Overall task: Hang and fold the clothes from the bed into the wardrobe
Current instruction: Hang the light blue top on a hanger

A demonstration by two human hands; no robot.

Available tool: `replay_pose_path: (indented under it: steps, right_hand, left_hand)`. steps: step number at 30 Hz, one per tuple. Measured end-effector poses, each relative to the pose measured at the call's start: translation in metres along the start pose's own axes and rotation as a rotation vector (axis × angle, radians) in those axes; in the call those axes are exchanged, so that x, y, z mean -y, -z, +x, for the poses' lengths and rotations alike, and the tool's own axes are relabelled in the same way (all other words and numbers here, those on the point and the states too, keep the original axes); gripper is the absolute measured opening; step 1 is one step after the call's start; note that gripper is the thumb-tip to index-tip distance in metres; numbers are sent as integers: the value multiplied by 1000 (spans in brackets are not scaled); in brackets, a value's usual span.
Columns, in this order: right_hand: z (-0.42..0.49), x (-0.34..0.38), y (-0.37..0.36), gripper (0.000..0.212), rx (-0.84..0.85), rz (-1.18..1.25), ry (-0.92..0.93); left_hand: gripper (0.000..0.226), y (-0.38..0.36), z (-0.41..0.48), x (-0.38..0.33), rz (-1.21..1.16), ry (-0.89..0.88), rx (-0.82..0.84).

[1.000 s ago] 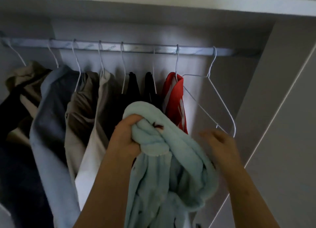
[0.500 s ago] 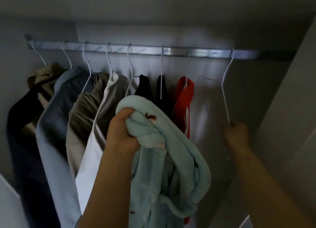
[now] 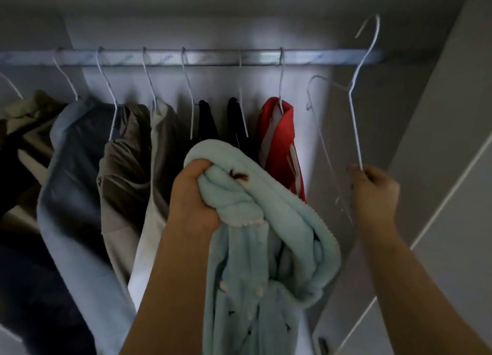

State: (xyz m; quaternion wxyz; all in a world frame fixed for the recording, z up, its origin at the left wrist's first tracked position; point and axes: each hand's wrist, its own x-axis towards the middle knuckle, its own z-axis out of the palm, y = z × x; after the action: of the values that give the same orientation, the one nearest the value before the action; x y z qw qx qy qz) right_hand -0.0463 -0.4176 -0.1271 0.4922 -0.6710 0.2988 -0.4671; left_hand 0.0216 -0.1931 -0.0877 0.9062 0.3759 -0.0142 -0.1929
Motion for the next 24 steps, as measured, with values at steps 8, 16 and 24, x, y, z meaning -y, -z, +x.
replay_pose_path:
  steps: [8,16,24]
  right_hand:
    - [-118,-13,64,20,-144,96,-76]
    - [-212,-1,137,31,-152,73,-4]
    - [-289,9,246,21,11,-68,80]
  left_hand:
    - [42,26,-53,12,-51,208,101]
    - [44,22,-134,28,397,223,291]
    - [24,8,-235,82,476,297,405]
